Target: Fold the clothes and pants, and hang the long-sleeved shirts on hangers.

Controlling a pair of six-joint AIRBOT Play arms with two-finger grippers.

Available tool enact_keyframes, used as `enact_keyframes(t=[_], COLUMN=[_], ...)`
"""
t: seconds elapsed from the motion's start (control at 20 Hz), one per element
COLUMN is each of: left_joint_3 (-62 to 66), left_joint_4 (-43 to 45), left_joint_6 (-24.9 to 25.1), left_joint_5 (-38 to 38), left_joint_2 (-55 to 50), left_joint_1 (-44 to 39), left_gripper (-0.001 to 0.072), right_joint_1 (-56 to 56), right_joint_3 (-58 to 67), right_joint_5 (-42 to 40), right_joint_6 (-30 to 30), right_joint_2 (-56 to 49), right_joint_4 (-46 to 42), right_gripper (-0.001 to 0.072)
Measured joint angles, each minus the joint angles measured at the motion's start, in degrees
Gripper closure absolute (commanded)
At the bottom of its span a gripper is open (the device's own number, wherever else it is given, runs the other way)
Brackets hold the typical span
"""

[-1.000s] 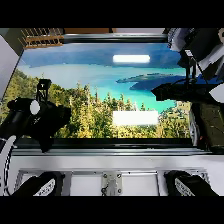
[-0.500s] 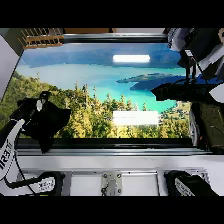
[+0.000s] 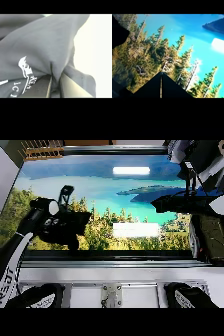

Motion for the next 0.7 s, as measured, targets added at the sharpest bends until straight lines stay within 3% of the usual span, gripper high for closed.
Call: enact_keyframes(t=[0.15,0.2,0.25,0.3,0.5,0.7], left_joint_3=[3.8,5.4,7.0,9.0,17.3,19.1], left_joint_4=[-5.9,-7.1,-7.9,-8.4,-9.7,-10.0], left_joint_6=[-0.5,-0.9,-1.4,-1.9,-3.7,-5.0], left_joint_5=[4.2,5.2,6.1,6.8,5.9,2.4], left_joint_2=[0.6,-0.3,-1.6,-3.2,-8.2,-8.8], left_joint_1=[-12.0,-15.6,-18.4,-20.7,-21.5,-10.1], left_gripper=[0.0699,0.0493,0.0100,-0.0013,-0.0013,-0.0013], right_joint_1=[0.0,0.0,-0.1,-0.4,-2.9,-5.8], right_joint_3=[0.0,0.0,0.0,0.0,0.0,0.0], right_joint_5=[0.0,-0.1,-0.6,-1.1,-1.9,-1.9], right_joint_6=[0.0,0.0,0.0,0.0,0.0,0.0], right_joint_2=[0.0,0.0,0.1,0.1,0.1,0.1], right_joint_4=[2.7,3.3,3.8,4.2,4.9,4.6], right_gripper=[0.0687,0.0688,0.0687,0.0687,0.0688,0.0689])
